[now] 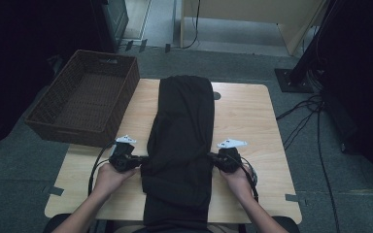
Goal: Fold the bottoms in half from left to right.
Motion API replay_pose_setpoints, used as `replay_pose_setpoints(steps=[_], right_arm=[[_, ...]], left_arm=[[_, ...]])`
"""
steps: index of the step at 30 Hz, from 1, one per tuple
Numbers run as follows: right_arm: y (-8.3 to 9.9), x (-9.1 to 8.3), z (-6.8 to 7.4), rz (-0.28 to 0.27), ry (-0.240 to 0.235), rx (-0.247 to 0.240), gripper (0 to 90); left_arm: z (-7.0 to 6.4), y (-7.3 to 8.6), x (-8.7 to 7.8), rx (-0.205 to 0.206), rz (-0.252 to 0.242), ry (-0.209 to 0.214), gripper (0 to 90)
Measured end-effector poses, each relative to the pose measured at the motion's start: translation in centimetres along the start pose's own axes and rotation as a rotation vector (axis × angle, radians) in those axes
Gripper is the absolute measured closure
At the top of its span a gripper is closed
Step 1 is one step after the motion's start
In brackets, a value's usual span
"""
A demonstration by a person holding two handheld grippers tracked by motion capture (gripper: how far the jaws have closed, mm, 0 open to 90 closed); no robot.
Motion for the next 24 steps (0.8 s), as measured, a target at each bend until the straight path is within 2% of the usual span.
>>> replay_pose_setpoints(steps=[1, 2, 4, 6, 8, 9, 11, 14, 19, 20, 24], right_arm=[[0.4, -0.3, 0.4, 0.006, -0.007, -0.005, 89.1], [1.0, -0.7, 0.9, 0.039, -0.036, 0.01, 89.2], [1.8, -1.2, 1.6, 0.063, -0.064, 0.026, 89.1], [2.6, -1.6, 1.9, 0.071, -0.064, 0.003, 88.5], [2.6, -1.7, 1.7, 0.059, -0.048, -0.007, 85.9], [2.4, -1.7, 1.4, 0.046, -0.032, -0.006, 84.1], [2.0, -1.7, 0.9, 0.029, -0.016, -0.001, 75.6], [1.5, -1.8, -0.1, -0.008, -0.001, 0.02, 66.2], [0.7, -1.9, -1.9, -0.058, 0.03, 0.04, 56.1], [0.3, -1.8, -2.3, -0.065, 0.029, 0.053, 55.5], [-0.7, -0.9, -3.5, -0.084, 0.047, 0.057, 53.6]], left_arm=[[-0.4, 0.4, -0.2, 0.001, 0.005, 0.007, 90.0], [-0.6, 0.7, -0.3, 0.004, 0.016, 0.009, 90.0], [-1.0, 1.5, -0.4, 0.018, 0.029, 0.014, 90.0], [-1.1, 1.8, -0.3, 0.018, 0.039, 0.022, 89.9], [-0.9, 1.4, 0.0, 0.035, 0.022, 0.001, 88.1], [-0.7, 1.0, 0.0, 0.047, 0.011, -0.022, 85.4], [-0.2, 0.4, 0.0, 0.046, 0.001, -0.05, 72.6], [0.7, -0.6, -0.2, 0.018, -0.032, -0.065, 58.4], [1.9, -2.8, -0.2, -0.004, -0.078, -0.069, 48.1], [2.0, -3.2, -0.1, -0.007, -0.08, -0.065, 46.8], [2.5, -4.8, 0.7, 0.004, -0.071, -0.078, 44.9]])
Point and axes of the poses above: each handheld gripper's, and its own axes: x roughly forward along the jaws, y roughly out of its underside, z roughly to its left, the point moved 8 cm from there along x, roughly forward along the jaws, and after that the axes turned 2 degrees about -x, right-handed, at the moved point
